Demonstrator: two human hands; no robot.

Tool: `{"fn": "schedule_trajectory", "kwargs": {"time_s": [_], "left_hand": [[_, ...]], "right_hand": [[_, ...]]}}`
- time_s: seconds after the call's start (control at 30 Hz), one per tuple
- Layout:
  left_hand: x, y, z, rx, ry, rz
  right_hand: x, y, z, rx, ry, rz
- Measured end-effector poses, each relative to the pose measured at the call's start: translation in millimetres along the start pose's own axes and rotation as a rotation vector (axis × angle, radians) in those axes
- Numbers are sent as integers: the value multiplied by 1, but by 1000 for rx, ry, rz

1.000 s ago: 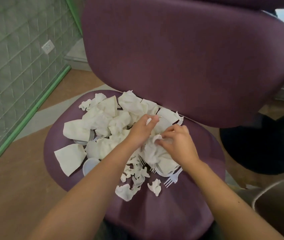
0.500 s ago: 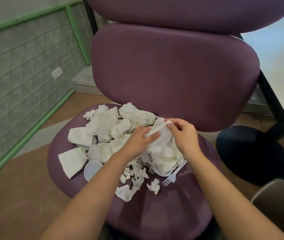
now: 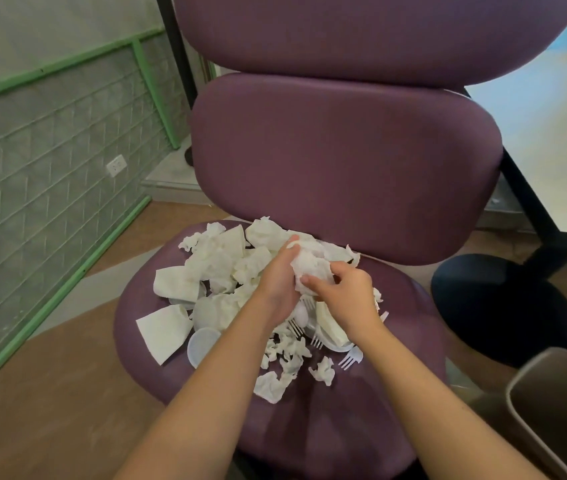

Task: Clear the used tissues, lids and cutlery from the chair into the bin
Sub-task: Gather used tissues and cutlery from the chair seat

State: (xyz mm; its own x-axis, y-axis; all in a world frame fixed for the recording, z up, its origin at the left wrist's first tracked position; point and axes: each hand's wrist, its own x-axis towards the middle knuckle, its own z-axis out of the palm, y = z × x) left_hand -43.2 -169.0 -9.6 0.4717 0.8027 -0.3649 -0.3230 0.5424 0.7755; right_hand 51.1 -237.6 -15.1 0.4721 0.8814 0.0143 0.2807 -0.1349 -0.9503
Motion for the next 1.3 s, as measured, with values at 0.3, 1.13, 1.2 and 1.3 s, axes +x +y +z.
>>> {"fn": "schedule_trajectory", "kwargs": {"time_s": [0.3,1.13,1.2,1.3], "left_hand": [[-19,5,-21,595,-112,161],[-28,-65,-41,519,401,-91],[-29,-69,-38,577,358,-109],[-31,-72,-37,567,289,-90]], "right_hand": [[7,3,-15,217,1,107],[-71,94,1,-840,-289,-153],[-78,106,1,-929,-338,-224],[-85,120,2,-931,-272,-324]]}}
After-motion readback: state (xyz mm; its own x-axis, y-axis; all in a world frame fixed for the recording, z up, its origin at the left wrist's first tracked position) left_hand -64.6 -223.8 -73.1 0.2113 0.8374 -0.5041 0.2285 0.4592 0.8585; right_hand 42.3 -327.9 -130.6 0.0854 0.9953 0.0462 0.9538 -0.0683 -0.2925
